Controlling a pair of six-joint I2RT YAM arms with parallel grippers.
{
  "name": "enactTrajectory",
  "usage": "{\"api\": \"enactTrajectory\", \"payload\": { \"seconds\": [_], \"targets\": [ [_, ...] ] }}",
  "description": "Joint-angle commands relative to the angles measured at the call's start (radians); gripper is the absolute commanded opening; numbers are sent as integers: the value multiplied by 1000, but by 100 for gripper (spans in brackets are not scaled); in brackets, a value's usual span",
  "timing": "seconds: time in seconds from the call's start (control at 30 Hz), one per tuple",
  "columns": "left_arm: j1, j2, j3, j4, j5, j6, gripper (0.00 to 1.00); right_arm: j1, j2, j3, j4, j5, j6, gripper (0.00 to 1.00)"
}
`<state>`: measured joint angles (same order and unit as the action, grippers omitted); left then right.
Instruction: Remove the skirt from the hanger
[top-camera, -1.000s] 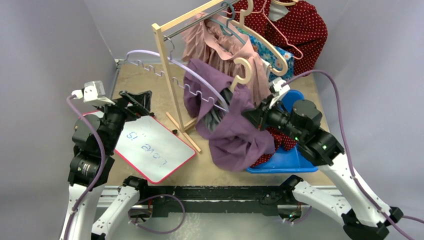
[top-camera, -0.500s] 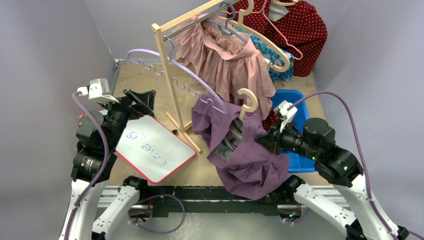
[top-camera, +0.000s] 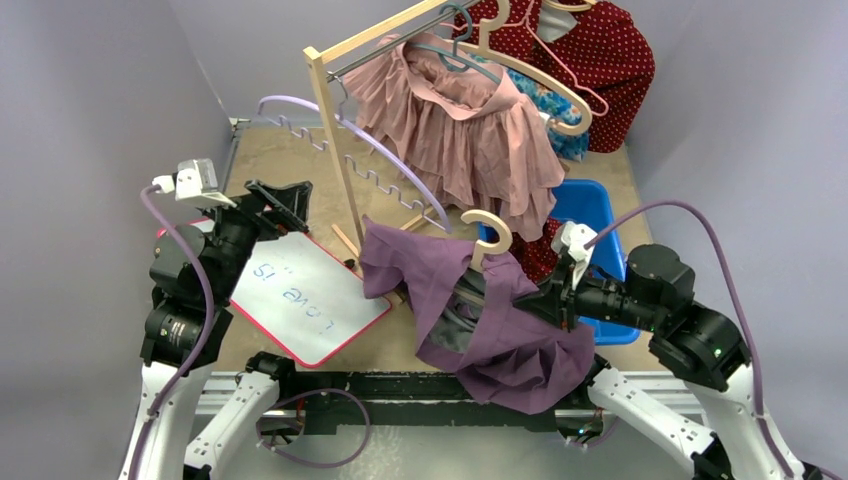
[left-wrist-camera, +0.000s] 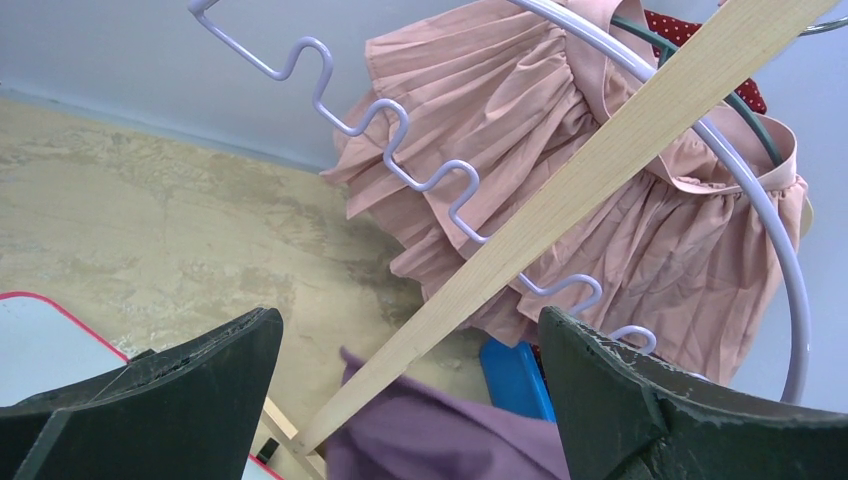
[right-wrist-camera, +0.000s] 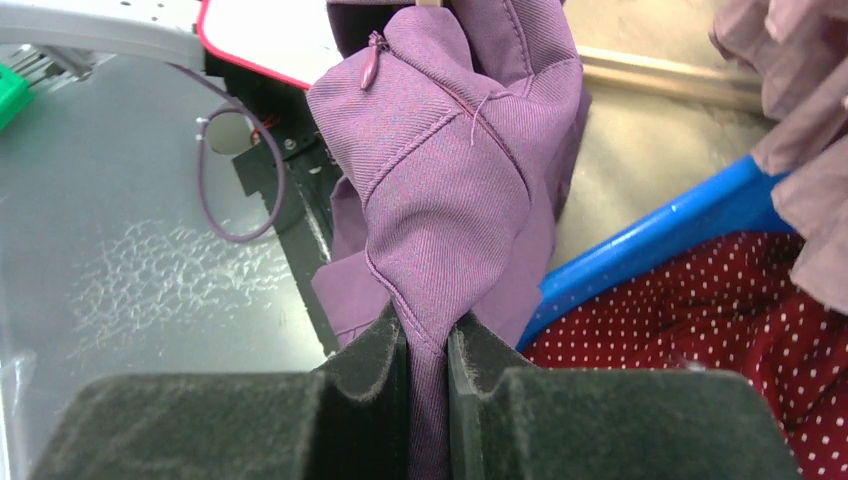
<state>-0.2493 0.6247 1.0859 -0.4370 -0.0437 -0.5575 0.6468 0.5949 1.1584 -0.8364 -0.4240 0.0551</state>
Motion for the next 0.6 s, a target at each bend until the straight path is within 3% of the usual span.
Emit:
{"api": "enactTrajectory", "payload": {
  "seconds": [0.0, 0.33, 0.57],
  "targets": [
    [-1, 5, 25, 36, 22, -7, 100, 1, 73, 96, 123, -149, -107, 0],
    [-1, -4, 53, -1, 9, 6, 100, 1, 294, 191, 330, -167, -168, 0],
    [-1, 3, 82, -26, 13, 15, 100, 56, 371, 263, 461, -82, -172, 0]
  ]
}}
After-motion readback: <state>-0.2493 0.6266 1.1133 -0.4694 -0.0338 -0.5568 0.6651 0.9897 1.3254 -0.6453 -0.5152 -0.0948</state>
